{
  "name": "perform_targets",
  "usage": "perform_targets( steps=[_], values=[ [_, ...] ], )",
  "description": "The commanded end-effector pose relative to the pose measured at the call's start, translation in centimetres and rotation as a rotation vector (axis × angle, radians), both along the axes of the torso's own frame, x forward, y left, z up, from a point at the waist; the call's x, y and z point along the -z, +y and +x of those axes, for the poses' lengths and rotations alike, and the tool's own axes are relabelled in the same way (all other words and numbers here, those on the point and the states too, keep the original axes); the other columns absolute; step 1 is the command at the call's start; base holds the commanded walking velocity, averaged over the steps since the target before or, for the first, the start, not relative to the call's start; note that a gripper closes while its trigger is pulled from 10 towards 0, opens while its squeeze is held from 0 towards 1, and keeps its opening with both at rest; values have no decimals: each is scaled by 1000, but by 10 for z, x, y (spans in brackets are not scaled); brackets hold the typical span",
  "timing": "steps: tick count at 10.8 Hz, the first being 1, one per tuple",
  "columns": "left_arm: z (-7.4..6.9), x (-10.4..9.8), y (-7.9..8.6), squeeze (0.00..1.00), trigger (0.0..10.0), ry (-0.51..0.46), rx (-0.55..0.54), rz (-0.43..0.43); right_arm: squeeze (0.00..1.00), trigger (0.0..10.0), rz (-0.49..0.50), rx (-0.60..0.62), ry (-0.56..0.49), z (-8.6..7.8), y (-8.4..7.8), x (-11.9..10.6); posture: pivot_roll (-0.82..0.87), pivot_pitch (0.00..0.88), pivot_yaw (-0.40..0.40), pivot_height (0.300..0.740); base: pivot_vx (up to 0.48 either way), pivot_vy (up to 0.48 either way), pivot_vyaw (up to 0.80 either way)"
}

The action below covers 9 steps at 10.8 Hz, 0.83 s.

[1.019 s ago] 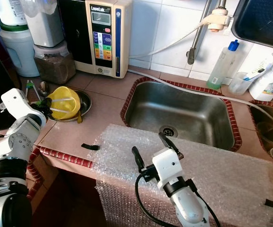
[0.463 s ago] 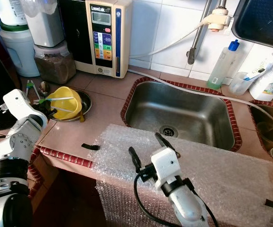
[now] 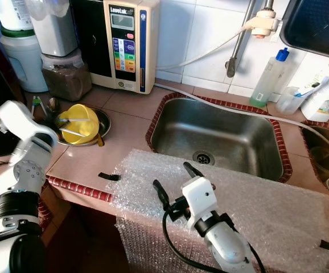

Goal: Kitchen organization

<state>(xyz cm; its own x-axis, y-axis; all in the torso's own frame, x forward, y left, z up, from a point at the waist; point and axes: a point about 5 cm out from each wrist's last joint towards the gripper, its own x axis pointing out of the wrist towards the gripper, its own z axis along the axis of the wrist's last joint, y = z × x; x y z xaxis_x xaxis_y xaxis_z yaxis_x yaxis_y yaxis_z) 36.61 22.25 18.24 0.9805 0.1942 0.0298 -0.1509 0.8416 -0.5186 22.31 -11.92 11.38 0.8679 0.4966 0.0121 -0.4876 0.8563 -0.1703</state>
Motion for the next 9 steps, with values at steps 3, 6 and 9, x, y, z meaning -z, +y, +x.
perform_targets(
  steps=[3, 6, 9],
  values=[
    [-4, -20, -7, 0, 0, -124, 40, 130, 0, 10000, -27, -7, 1, 2, -3, 1, 91, 0, -47, 740, 0, 0, 0],
    [-3, 21, -10, 1000, 10000, 105, 32, 151, 0, 10000, -43, -12, -11, 4, -1, 1, 85, 0, -37, 740, 0, 0, 0],
    [2, 33, -11, 1000, 10000, 177, 39, 132, 0, 10000, -44, -2, -13, 2, -1, 3, 75, 0, -26, 740, 0, 0, 0]
  ],
)
